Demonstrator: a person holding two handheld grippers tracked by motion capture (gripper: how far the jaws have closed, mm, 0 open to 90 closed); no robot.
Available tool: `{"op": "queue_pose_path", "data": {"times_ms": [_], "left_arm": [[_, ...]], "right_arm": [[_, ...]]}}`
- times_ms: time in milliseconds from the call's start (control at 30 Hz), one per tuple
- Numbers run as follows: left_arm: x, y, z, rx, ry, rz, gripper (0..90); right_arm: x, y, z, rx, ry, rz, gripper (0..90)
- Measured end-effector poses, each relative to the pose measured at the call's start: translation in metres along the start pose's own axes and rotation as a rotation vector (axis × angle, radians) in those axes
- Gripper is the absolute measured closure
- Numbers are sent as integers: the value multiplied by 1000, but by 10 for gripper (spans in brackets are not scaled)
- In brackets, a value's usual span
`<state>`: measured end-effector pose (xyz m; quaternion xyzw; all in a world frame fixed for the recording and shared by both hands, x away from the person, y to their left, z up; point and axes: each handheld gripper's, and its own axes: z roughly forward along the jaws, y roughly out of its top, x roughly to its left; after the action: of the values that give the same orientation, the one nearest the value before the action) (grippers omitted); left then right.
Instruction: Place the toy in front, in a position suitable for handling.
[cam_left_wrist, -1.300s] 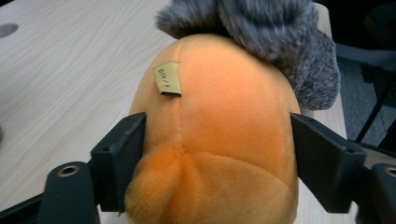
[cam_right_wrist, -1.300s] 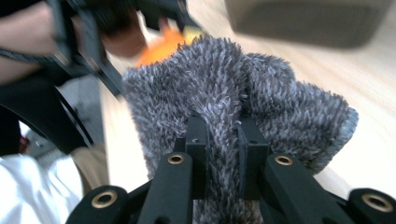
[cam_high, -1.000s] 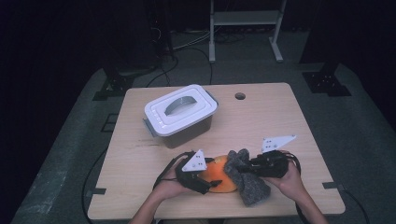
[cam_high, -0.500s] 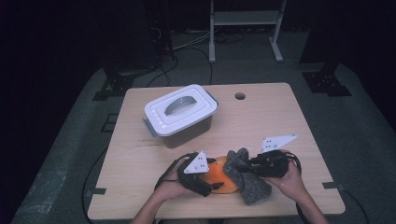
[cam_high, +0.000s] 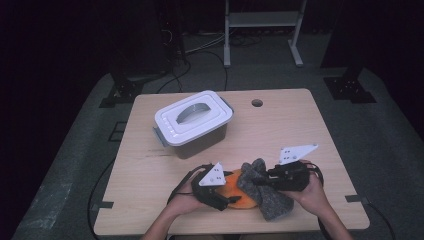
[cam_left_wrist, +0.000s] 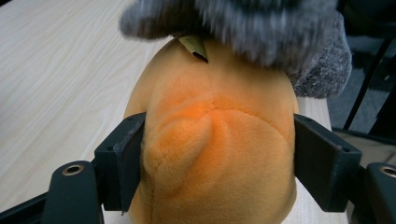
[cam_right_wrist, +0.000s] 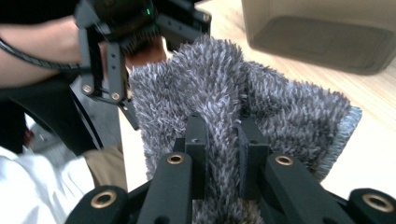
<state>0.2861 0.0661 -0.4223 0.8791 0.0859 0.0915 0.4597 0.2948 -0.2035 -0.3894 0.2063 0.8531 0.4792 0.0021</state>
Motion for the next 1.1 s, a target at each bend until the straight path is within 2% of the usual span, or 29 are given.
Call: {"op": "queue_pose_path", "data": {"times_ms": [133,200,300,400,467,533,567,667,733,800,900,933,1000,1100], "left_arm": [[3,-1,-2,-12,-4,-15,262],[2,0,-1,-21,-5,-10,272],[-2,3,0,-20,-3,18,274],[-3,3,0,-18,-9,23,262],[-1,1,0,-25,-23,5,223],[3,0,0,-29,-51,-55,128],[5,0,-1,-31,-49,-65,99],[7,-2,-2,-35,-48,-69,122],[5,-1,-4,-46,-36,-38,224],[2,2,-3,-49,-25,-20,280],[-5,8,0,-51,-12,15,294],[-7,10,0,-50,-8,31,297],[-9,10,0,-36,3,59,309],[-9,8,-1,-45,-1,47,324]], "right_arm": [[-10,-7,-3,24,5,37,771],[-12,-9,-7,27,-8,49,772],[-6,-3,-9,-6,-4,32,771],[3,5,-5,5,-19,-2,769],[5,5,-3,19,-18,-10,770],[0,1,-3,31,-16,7,771],[-3,-2,-3,39,-15,16,771],[-10,-6,-8,42,-17,43,772],[-10,-6,-12,46,-37,40,772],[-6,-2,-17,7,-18,37,772],[7,10,-15,-19,2,-6,772],[12,13,-12,-14,3,-21,771],[17,15,-6,30,-15,-49,770],[10,10,-6,40,-4,-21,772]]}}
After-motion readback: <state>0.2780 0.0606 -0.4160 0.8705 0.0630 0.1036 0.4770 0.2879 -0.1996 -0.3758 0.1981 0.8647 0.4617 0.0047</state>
